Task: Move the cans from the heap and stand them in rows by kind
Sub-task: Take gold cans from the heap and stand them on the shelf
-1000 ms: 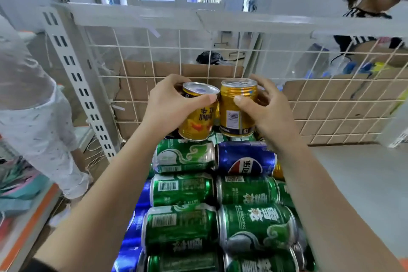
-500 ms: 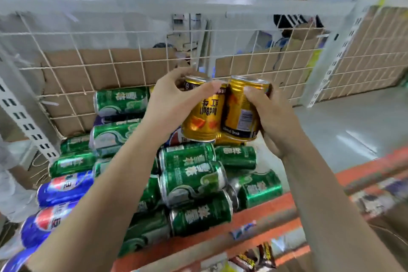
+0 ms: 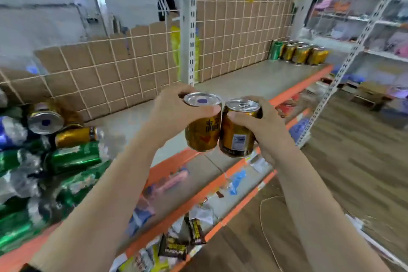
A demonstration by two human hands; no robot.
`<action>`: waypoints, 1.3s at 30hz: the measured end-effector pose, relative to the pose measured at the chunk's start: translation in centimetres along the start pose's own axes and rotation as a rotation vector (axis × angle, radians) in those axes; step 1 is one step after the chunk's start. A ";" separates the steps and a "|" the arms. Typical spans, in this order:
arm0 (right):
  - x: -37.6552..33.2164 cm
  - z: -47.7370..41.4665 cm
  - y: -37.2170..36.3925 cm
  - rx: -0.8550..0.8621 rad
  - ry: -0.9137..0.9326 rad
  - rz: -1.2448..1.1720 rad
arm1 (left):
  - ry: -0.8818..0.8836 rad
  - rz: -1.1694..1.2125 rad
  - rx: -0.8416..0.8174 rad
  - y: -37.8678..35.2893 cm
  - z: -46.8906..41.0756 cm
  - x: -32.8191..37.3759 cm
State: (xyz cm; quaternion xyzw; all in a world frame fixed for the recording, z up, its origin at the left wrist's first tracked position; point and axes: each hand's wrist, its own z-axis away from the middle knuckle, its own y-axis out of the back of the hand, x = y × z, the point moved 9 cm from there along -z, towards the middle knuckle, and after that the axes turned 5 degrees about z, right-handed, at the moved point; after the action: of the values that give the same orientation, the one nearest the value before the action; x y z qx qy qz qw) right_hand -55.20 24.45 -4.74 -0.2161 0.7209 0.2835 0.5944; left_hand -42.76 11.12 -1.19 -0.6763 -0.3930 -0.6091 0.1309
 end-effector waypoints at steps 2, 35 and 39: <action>1.7 0.2 4.5 0.048 -0.043 0.014 | 0.022 0.062 -0.052 -4.6 -0.9 0.1; 17.6 -28.5 49.6 0.489 -0.244 0.130 | 0.192 0.504 -0.382 -57.2 -35.5 0.8; 19.3 -34.8 53.3 0.410 -0.200 0.203 | 0.239 0.460 -0.266 -60.1 -39.8 0.0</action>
State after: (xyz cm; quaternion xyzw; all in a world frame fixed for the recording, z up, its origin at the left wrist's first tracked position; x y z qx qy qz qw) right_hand -119.17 41.54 -10.91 0.0118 0.7188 0.2096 0.6627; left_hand -112.99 24.47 -10.43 -0.6822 -0.1278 -0.6850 0.2214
